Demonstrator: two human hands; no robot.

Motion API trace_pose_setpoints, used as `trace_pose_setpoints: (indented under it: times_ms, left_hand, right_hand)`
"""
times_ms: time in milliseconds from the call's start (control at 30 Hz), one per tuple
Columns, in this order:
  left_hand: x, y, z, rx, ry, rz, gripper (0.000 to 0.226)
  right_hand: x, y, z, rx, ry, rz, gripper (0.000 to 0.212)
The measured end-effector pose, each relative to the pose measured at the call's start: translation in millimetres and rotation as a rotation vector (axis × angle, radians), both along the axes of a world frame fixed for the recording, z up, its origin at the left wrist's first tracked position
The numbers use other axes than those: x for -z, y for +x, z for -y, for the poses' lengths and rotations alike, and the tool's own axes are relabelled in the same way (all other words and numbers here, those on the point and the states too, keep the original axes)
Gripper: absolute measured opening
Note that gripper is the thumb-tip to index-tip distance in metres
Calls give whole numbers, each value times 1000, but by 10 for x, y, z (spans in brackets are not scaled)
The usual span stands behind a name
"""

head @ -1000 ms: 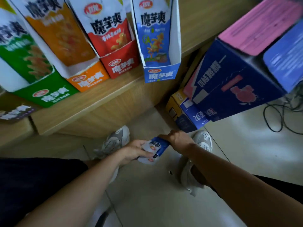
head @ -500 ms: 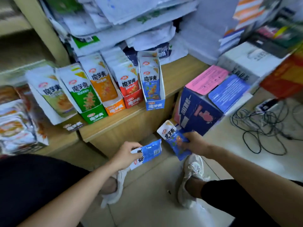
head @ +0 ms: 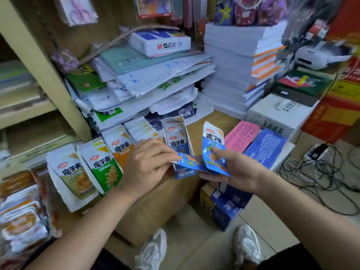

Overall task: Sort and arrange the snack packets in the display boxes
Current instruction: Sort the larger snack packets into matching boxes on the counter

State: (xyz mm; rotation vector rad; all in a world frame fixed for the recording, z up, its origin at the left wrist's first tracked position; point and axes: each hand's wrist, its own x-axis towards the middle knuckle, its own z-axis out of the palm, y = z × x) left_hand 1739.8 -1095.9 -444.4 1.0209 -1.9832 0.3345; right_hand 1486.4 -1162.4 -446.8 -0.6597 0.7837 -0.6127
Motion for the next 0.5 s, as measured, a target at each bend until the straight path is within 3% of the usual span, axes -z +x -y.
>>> trace_pose_setpoints:
  times_ms: [133, 200, 267, 333, 400, 500]
  left_hand:
    - [-87, 54, 345, -62, -30, 6, 17]
    - [-58, 51, 424, -168, 136, -128, 48]
    - [-40, 0, 434, -189, 390, -455, 78]
    - [-66, -100, 458, -79, 639, -910, 89]
    - [-67, -219, 538, 25, 831, -1256, 79]
    - [-54, -336, 677, 11, 897, -1428, 39]
  right_hand:
    - [24, 202, 287, 84, -89, 17, 22]
    - [90, 259, 420, 181, -126, 16, 14]
    - [146, 303, 520, 267, -147, 34, 14]
    - [191, 367, 587, 343, -168, 61, 17]
    - [216, 449, 620, 394, -199, 57, 16]
    - [244, 567, 605, 412, -232, 46, 18]
